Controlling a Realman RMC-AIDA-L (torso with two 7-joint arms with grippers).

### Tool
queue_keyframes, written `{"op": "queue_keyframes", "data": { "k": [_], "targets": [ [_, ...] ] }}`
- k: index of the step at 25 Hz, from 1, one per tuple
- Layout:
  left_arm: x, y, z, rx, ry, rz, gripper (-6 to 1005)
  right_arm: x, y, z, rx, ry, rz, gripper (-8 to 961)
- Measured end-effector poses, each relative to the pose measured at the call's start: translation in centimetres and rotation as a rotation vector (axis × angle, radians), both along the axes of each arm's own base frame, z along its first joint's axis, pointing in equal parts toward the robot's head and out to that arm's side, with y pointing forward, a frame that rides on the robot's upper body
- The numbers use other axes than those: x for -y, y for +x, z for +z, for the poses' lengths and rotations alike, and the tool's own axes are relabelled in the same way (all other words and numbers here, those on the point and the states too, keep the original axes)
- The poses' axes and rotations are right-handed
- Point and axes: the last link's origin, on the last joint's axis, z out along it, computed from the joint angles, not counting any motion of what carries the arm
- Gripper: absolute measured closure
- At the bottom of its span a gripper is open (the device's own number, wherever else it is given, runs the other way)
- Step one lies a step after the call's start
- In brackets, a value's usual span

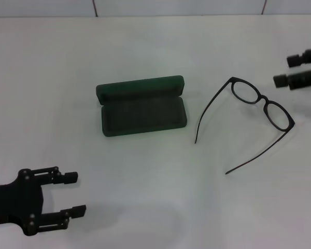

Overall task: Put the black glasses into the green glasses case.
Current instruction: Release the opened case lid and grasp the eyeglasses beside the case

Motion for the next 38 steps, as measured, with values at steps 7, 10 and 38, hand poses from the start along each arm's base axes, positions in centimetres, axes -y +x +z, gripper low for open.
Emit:
{"op": "queue_keyframes", "data": {
  "k": [7, 10, 38],
  "targets": [
    [-1.3, 0.9, -0.3, 0.007, -0.013, -0.032, 307, -3.2, -1.5, -1.4, 0.211, -0.017, -0.137, 127],
    [-1.4, 1.0, -0.4, 0.007, -0.014, -0.035, 308, -3.9, -2.3, -3.3, 0.293, -0.059, -0.177, 127],
    [-2.0, 1.3, -0.8, -0.012, -0.02, -0.056, 315, -4.3, -4.3, -9.8, 0.515, -0.104, -0.264, 128]
  ]
}}
